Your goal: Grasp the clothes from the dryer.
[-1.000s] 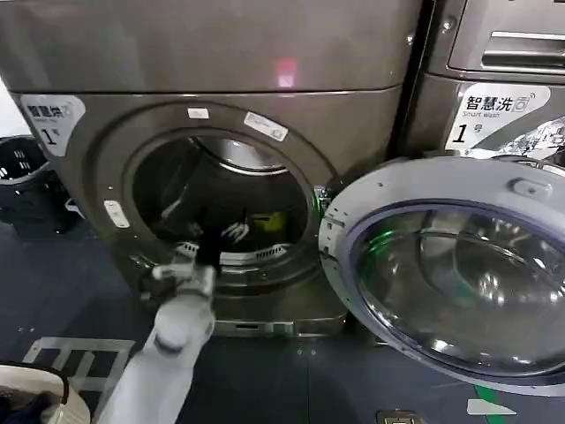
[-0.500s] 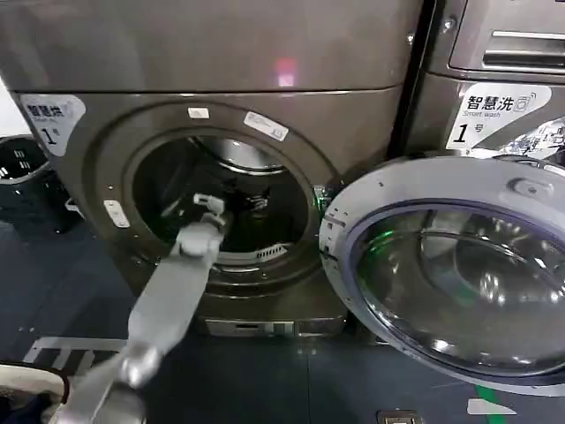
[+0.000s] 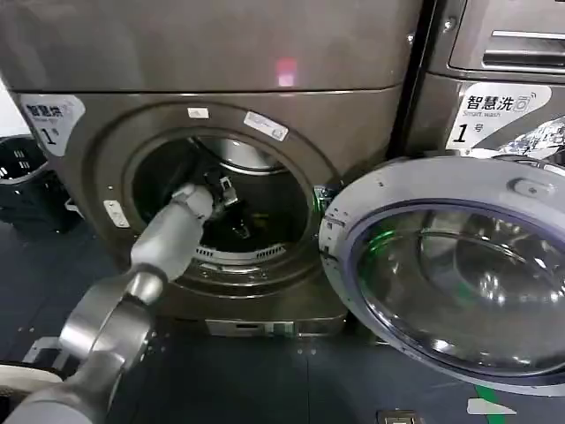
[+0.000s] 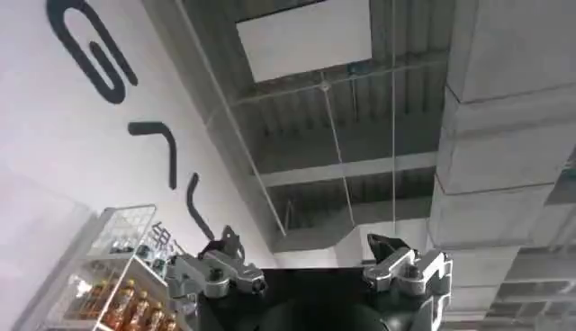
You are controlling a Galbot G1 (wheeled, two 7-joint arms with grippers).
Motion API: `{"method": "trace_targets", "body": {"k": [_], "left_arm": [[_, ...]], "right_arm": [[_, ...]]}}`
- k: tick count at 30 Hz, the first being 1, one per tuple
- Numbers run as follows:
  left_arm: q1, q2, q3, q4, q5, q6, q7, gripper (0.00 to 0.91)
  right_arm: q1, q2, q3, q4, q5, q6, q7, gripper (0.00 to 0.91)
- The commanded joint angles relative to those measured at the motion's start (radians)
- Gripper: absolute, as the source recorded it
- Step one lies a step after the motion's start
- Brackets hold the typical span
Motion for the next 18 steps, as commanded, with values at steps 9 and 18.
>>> {"method": "trace_targets", "body": {"k": [9,18], "left_arm": [[-0.037,-0.051,0.072,0.1,0.156,-0.042,0.03,0.907],[-0.015,-0.055,0.074,0.106,0.134,-0.047,-0.004,0.0]], "right_arm": [[0.013,0.002,-0.021,0.016,-0.013,0.004,-0.003,0.907],[0.008,0.006,-0.016,0.016,-0.011,0.008,-0.007,0.907]]}}
